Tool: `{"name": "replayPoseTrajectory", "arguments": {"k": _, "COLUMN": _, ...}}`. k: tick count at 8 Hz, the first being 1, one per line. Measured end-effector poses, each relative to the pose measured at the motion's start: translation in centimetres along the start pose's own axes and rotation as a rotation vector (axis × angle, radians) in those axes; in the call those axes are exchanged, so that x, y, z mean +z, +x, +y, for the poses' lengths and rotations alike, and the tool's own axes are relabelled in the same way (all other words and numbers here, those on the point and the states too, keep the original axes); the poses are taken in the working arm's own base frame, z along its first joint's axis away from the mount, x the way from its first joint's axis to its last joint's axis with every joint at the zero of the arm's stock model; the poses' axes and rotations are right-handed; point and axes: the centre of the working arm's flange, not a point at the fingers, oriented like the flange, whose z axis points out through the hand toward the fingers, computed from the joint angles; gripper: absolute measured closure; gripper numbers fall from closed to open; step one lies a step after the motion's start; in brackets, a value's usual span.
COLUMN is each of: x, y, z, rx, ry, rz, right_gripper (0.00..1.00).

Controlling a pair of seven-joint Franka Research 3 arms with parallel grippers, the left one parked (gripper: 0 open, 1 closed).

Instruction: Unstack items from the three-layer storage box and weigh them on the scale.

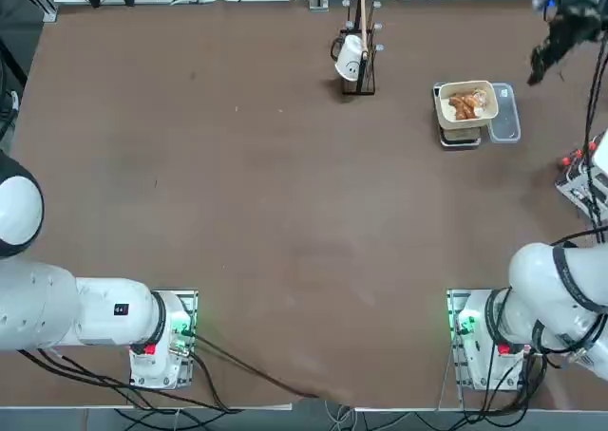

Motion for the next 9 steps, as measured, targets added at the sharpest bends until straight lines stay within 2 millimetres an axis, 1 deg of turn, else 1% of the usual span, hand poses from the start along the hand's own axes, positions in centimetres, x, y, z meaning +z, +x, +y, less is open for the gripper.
{"name": "replayPoseTrajectory", "arguments": {"k": 1, "x": -1.9, "y": 1.3, "z": -2.0, "rx": 0.141, "ry": 0.034, "rz": 0.044, "right_gripper": 0.85}}
{"name": "replayPoseTrajectory", "arguments": {"k": 2, "x": -3.2, "y": 2.5, "z": -4.1, "rx": 0.258, "ry": 0.06, "rz": 0.07, "right_gripper": 0.79}}
{"name": "replayPoseTrajectory", "arguments": {"k": 3, "x": -4.5, "y": 3.3, "z": -5.8, "rx": 0.33, "ry": 0.073, "rz": 0.093, "right_gripper": 0.6}}
{"name": "replayPoseTrajectory", "arguments": {"k": 4, "x": -5.8, "y": 3.7, "z": -6.9, "rx": 0.36, "ry": 0.073, "rz": 0.109, "right_gripper": 0.43}}
{"name": "replayPoseTrajectory", "arguments": {"k": 5, "x": -7.0, "y": 3.5, "z": -7.4, "rx": 0.372, "ry": 0.068, "rz": 0.111, "right_gripper": 0.22}}
{"name": "replayPoseTrajectory", "arguments": {"k": 6, "x": -8.1, "y": 3.0, "z": -7.4, "rx": 0.378, "ry": 0.062, "rz": 0.104, "right_gripper": 0.05}}
{"name": "replayPoseTrajectory", "arguments": {"k": 7, "x": -9.4, "y": 2.6, "z": -7.2, "rx": 0.383, "ry": 0.058, "rz": 0.105, "right_gripper": 0.0}}
{"name": "replayPoseTrajectory", "arguments": {"k": 9, "x": -11.9, "y": 1.9, "z": -7.3, "rx": 0.387, "ry": 0.047, "rz": 0.112, "right_gripper": 0.0}}
